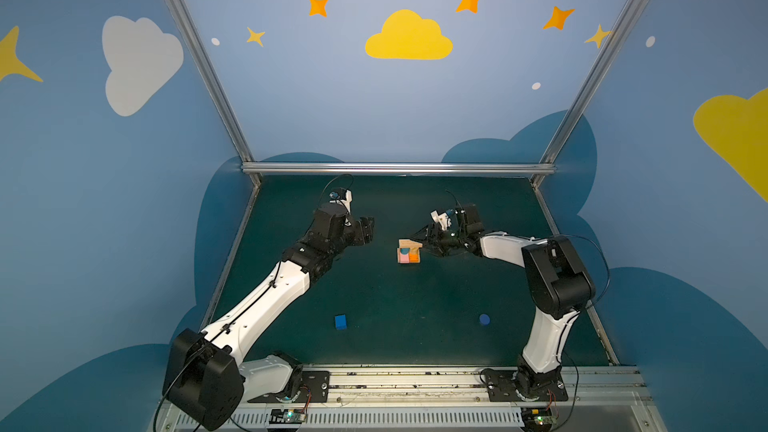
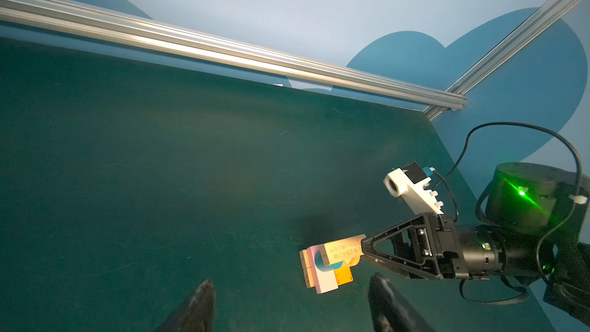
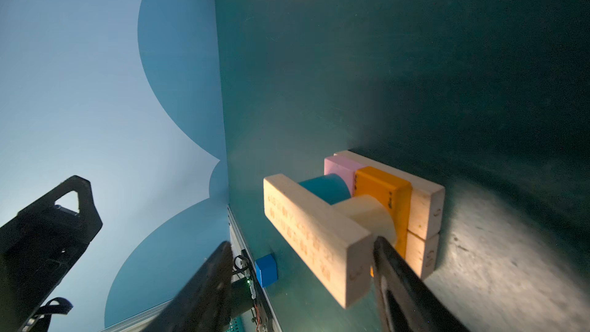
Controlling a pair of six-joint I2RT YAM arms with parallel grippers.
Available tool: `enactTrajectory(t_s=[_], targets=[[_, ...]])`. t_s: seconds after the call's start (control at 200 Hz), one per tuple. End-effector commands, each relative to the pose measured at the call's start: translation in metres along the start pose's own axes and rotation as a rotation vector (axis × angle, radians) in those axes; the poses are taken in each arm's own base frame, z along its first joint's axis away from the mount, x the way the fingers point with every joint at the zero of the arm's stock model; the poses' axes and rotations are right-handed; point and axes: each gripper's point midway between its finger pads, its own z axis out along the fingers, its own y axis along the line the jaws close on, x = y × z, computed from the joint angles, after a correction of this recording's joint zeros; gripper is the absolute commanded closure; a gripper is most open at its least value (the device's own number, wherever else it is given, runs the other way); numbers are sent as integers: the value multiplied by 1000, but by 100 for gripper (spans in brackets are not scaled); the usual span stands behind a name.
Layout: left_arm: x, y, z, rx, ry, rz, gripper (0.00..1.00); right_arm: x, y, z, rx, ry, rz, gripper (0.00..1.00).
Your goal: Build the wood block tower
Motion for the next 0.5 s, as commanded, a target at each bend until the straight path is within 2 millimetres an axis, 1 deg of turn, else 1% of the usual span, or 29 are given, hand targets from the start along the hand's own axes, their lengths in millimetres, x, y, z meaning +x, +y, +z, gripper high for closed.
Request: enactTrajectory(t_s=[0.0,0.28,0.496], targets=[[-7,-1,-7,10,-28,-6,25,-4,4,3,-6,-3,-10,32],[-7,0,-7,9,-29,-7,24,-4,5,-4,14,-11,-20,32],[-6,0,-6,9,-27,-6,24,-4,8,-13,17,-25,-29,29]])
